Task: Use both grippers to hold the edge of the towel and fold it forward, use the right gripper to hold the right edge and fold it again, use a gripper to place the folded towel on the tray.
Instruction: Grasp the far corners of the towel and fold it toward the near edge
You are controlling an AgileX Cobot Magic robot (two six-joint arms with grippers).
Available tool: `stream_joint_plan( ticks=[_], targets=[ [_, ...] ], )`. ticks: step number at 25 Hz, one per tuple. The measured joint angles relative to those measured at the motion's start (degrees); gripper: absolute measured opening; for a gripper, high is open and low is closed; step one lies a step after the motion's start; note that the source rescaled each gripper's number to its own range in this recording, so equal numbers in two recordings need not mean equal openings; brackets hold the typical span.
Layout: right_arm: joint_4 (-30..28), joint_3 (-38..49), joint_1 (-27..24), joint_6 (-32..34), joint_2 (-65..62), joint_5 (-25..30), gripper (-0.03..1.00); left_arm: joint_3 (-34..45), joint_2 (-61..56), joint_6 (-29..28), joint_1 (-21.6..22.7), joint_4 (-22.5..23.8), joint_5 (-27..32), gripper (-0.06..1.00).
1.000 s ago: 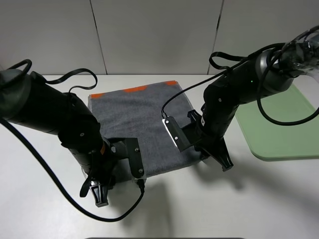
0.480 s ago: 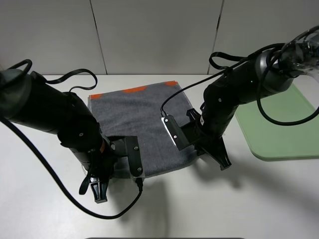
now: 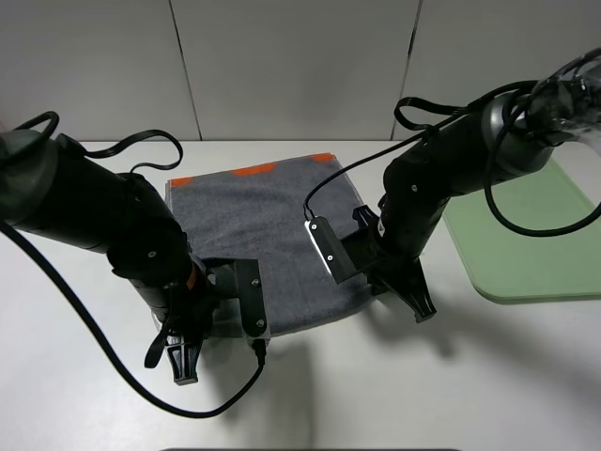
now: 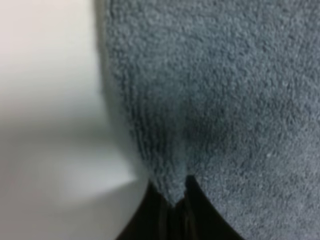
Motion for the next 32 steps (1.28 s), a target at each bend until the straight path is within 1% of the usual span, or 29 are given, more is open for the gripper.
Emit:
stream_joint_plan(
  ticks=[8,15,19,24,27,32],
  targets=[
    [2.2,0.1,0.5,2.2,-4.3,2.3,0.0,0.2,-2.5,0.0,0.0,-0.3,5.4,0.0],
    [2.1,0.1,4.5,3.2,-6.3,4.6,0.0,0.5,-8.7,0.0,0.0,-0.4,11.4,0.0],
    [2.1,0.1,6.0,6.1,-6.6,6.6,0.0,0.5,-12.0,0.0,0.0,-0.4,13.6,0.0],
    [1.9,0.1,6.1,11.2,-8.6,9.6,0.0,0.5,-15.1,0.0,0.0,-0.4,15.3,0.0],
    [1.9,0.1,6.1,14.3,-10.2,10.2,0.0,0.5,-15.9,0.0,0.0,-0.5,16.3,0.0],
    [2.5,0.1,6.1,16.5,-12.2,14.0,0.0,0.5,-17.5,0.0,0.0,-1.0,17.3,0.0]
  ],
)
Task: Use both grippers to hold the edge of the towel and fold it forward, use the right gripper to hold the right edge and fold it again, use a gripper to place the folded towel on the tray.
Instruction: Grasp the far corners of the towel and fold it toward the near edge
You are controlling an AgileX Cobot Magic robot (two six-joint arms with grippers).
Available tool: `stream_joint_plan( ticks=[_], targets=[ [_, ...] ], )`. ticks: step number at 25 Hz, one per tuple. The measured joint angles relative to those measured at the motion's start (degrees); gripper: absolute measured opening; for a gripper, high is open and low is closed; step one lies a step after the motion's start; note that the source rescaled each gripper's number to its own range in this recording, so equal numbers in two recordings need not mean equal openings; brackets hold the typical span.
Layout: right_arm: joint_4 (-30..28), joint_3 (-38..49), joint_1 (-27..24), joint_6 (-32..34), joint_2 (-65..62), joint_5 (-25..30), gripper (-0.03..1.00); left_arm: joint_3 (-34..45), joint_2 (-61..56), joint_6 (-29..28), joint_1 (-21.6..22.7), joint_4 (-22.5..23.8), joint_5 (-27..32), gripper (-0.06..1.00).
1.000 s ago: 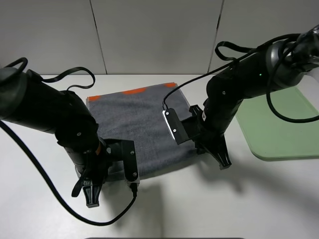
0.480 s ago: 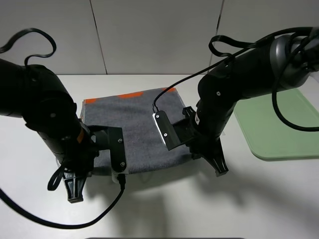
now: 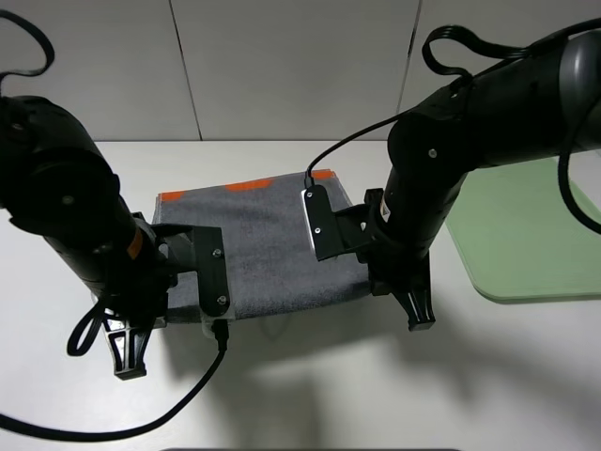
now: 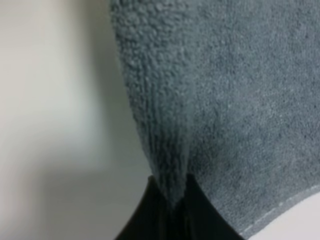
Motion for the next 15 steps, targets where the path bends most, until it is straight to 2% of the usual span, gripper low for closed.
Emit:
stream_joint_plan(
  ticks=[7,15],
  targets=[
    [3.1,-0.6,0.0,2.5,-3.6,4.9,0.0,0.0,-3.0,0.0,0.0,-0.7,2.0,0.0],
    [5.2,-1.3,0.0,6.3,-8.1,10.5,0.0,0.0,-7.1,0.0,-0.1,-5.0,4.6,0.0]
  ],
)
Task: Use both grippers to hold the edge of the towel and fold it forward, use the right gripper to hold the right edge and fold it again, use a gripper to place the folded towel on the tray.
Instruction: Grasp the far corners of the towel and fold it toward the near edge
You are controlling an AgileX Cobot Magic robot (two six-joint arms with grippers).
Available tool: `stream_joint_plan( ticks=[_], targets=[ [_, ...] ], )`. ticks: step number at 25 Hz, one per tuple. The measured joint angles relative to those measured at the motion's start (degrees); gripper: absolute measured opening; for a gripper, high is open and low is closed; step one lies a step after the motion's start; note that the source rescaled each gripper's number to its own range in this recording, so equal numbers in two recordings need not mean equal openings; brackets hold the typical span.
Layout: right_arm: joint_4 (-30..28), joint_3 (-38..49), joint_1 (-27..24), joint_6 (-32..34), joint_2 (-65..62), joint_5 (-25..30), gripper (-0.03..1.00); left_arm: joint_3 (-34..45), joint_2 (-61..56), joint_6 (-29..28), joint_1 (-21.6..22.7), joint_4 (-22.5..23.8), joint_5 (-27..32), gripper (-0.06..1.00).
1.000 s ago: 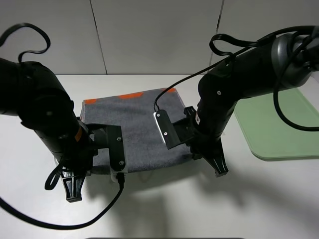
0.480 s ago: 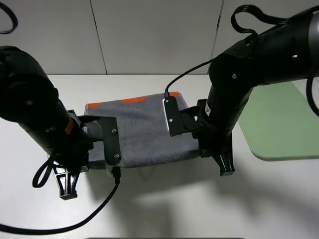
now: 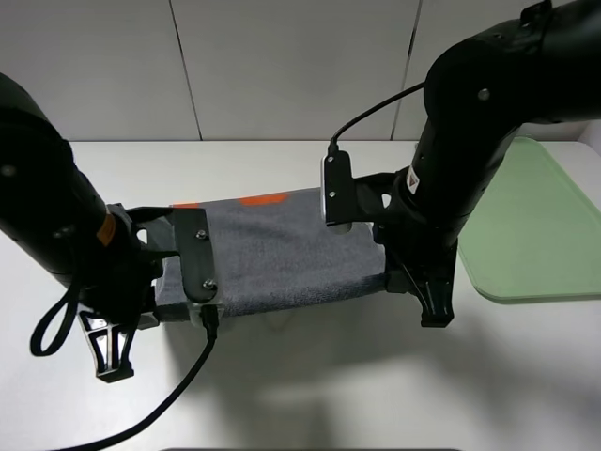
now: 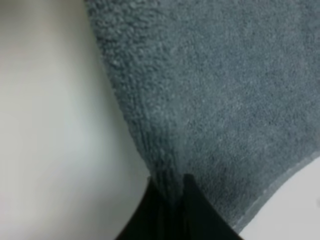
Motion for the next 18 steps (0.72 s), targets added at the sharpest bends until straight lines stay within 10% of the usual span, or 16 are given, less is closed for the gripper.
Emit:
stream_joint_plan(
  ticks=[18],
  targets=[
    [3.3,-0.2,0.0,1.7,-4.4,7.0,0.0,0.0,-9.1,0.6,-0.1,-4.6,5.1,0.0]
  ],
)
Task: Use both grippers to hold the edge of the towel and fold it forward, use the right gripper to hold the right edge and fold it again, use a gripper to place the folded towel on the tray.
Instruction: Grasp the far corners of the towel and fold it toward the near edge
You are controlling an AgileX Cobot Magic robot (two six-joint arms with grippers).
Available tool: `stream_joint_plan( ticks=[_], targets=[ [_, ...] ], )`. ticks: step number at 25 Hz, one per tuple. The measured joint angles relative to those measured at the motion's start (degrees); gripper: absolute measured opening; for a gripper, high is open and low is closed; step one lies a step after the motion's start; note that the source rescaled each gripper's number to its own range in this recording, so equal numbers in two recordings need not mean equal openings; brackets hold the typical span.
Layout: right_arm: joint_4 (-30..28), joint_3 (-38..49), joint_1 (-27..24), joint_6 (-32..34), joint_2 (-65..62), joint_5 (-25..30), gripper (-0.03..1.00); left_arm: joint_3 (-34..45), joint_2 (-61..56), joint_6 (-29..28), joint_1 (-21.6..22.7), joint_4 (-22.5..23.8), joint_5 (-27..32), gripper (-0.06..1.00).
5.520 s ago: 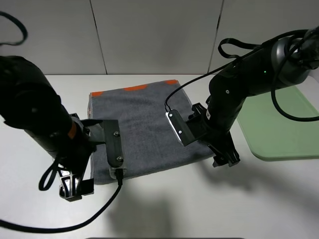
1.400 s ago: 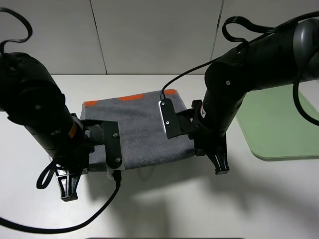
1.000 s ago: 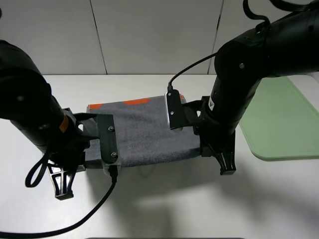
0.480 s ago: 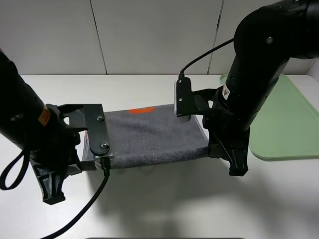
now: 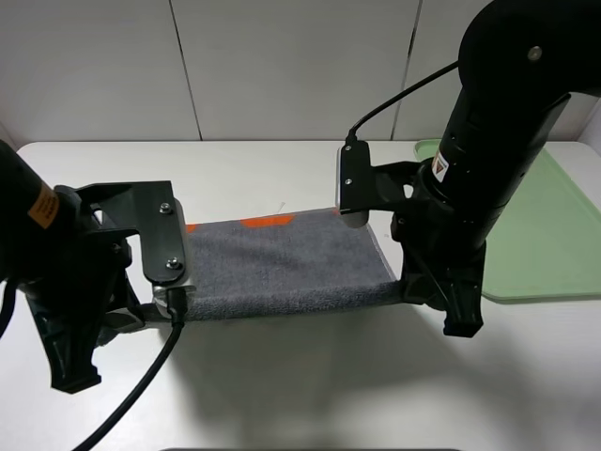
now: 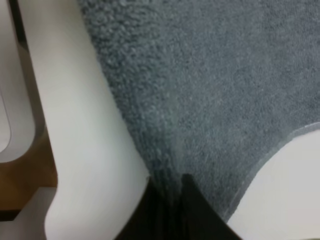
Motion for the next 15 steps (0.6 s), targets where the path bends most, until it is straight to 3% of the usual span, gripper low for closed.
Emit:
stream_joint_plan(
  ticks=[6,15],
  targets=[
    [-2.7,0.0,0.0,0.0,0.0,-1.7,0.0,0.0,-0.1,2.2,0.8,1.5,-3.6,0.0],
    [-5.4,-7.8,0.0,0.0,3.2,-1.0,0.0,0.0,-0.1,5.8,8.8,1.8,-8.4,0.0]
  ],
)
